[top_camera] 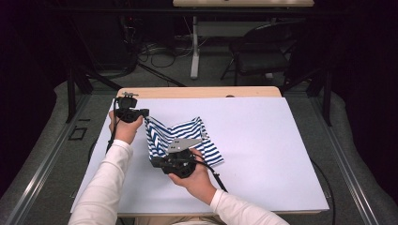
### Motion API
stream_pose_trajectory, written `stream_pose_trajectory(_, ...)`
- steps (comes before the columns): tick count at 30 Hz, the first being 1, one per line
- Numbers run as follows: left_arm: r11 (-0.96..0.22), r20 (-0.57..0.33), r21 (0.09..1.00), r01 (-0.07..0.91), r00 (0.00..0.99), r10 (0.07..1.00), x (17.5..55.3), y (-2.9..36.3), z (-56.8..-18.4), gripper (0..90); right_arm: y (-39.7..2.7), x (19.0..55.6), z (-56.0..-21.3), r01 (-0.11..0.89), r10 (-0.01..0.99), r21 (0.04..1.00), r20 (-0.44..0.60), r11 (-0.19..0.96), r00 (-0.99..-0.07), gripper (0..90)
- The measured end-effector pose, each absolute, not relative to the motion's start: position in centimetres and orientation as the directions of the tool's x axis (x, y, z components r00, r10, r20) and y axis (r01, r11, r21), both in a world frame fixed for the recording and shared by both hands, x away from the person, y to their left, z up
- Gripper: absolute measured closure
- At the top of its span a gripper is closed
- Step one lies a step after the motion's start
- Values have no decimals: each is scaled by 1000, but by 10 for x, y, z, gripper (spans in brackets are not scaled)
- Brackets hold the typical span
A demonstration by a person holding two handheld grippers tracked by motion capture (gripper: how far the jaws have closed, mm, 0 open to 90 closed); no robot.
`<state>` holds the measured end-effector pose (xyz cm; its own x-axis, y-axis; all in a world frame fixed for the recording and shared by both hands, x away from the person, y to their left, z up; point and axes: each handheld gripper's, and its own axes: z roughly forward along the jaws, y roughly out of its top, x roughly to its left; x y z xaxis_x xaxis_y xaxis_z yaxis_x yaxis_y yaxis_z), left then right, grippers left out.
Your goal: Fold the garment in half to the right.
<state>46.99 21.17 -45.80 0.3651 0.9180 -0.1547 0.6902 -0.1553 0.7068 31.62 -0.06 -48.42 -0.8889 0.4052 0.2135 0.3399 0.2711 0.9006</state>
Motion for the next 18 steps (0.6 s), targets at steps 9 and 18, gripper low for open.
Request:
stream_pose_trajectory(9,-182,-132,708,682,381,915,480,188,-452,874,-24,321,-478,353,435,909,232,222,-870,859)
stream_pose_trajectory(18,-206,-102,701,683,382,918,492,163,-449,874,-48,328,-479,375,470,908,252,188,-846,859)
